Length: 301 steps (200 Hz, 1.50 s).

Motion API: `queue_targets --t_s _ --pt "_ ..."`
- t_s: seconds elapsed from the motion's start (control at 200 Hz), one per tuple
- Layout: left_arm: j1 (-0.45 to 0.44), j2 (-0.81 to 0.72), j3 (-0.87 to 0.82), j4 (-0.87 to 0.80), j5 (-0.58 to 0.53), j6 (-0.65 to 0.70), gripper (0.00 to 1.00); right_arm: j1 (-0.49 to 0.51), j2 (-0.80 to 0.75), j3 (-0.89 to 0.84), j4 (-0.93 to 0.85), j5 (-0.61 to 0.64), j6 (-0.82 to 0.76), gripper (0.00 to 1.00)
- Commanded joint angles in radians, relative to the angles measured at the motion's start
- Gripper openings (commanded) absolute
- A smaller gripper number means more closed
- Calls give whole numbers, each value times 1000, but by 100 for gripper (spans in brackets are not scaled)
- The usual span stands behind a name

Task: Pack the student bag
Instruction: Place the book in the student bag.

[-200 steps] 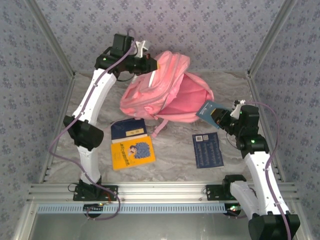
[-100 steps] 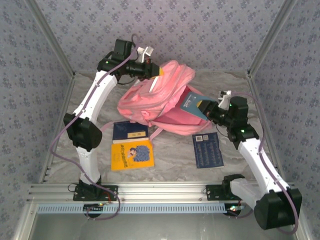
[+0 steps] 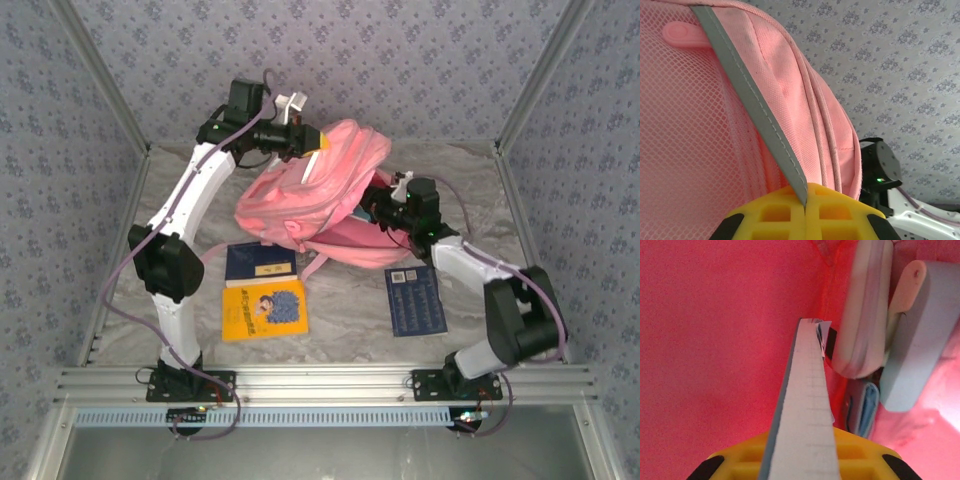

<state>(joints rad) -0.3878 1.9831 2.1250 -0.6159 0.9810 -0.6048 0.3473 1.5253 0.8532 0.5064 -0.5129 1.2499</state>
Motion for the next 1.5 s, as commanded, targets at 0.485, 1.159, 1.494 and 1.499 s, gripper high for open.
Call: queue_targets --t_s 0.485,1.159,1.494,1.499 --pt "10 -124 27 217 115 -62 0 164 386 496 -403 111 -163 0" --pt "98 -149 -22 280 82 -148 0 104 234 410 -483 63 -282 100" --pt "125 -82 63 234 -29 -117 0 35 39 348 -672 148 -455 96" --pt "126 -80 66 233 -32 -116 0 33 34 348 -677 151 -459 96"
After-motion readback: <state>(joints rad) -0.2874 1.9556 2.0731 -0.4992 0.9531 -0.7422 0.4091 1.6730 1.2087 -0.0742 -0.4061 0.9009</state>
